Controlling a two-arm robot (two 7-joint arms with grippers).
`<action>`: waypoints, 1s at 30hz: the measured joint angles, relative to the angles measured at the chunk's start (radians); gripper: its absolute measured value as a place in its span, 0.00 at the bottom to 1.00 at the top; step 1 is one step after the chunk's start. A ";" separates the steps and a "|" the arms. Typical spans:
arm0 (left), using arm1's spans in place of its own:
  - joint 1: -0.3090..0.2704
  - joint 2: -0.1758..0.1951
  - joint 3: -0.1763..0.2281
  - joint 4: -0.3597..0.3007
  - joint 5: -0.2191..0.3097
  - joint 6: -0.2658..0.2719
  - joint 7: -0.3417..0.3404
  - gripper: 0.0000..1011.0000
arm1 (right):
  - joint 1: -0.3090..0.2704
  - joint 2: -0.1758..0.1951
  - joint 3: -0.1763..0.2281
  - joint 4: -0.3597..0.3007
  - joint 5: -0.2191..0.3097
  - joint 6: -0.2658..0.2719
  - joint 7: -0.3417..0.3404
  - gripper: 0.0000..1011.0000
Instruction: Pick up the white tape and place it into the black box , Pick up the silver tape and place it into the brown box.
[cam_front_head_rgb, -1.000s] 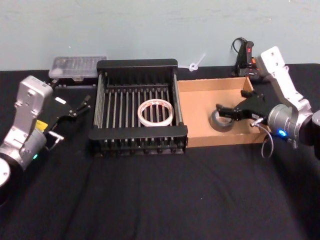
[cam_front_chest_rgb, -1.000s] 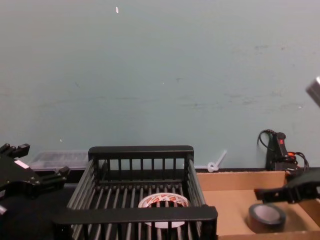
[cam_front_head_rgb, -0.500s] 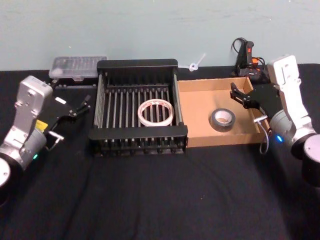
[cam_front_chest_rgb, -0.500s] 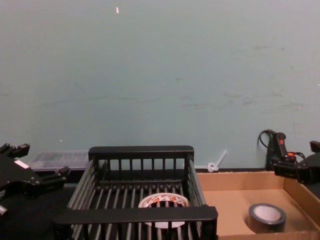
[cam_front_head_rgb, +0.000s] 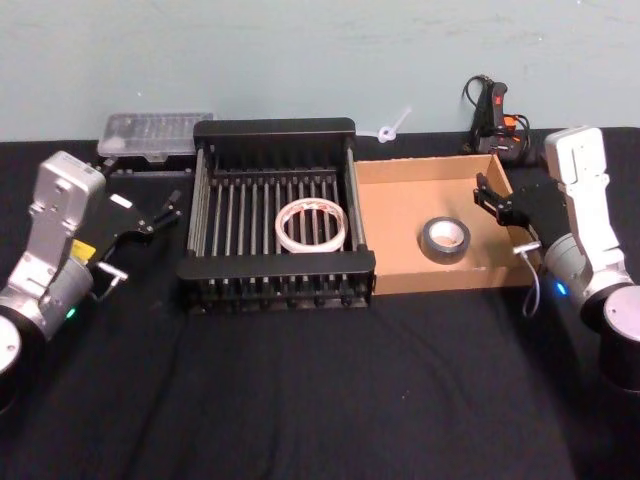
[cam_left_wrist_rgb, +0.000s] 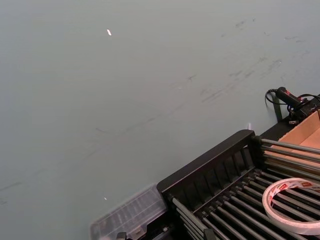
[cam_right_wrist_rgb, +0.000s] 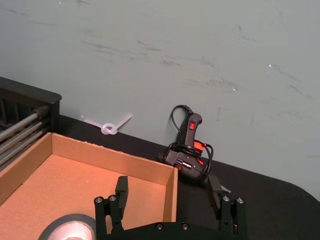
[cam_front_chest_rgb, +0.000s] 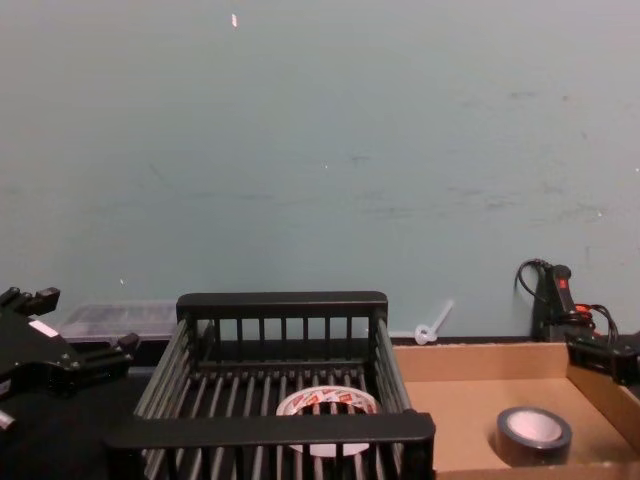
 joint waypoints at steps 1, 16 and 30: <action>0.000 0.000 0.000 0.000 0.000 0.000 0.000 0.99 | -0.001 -0.002 0.003 0.000 -0.001 0.003 -0.001 0.99; 0.000 0.000 0.000 0.000 0.000 0.000 0.000 0.99 | -0.005 -0.007 0.013 -0.008 -0.003 0.014 -0.007 0.99; 0.000 0.000 0.000 0.000 0.000 0.000 0.000 0.99 | -0.004 -0.006 0.011 -0.006 -0.003 0.012 -0.006 0.99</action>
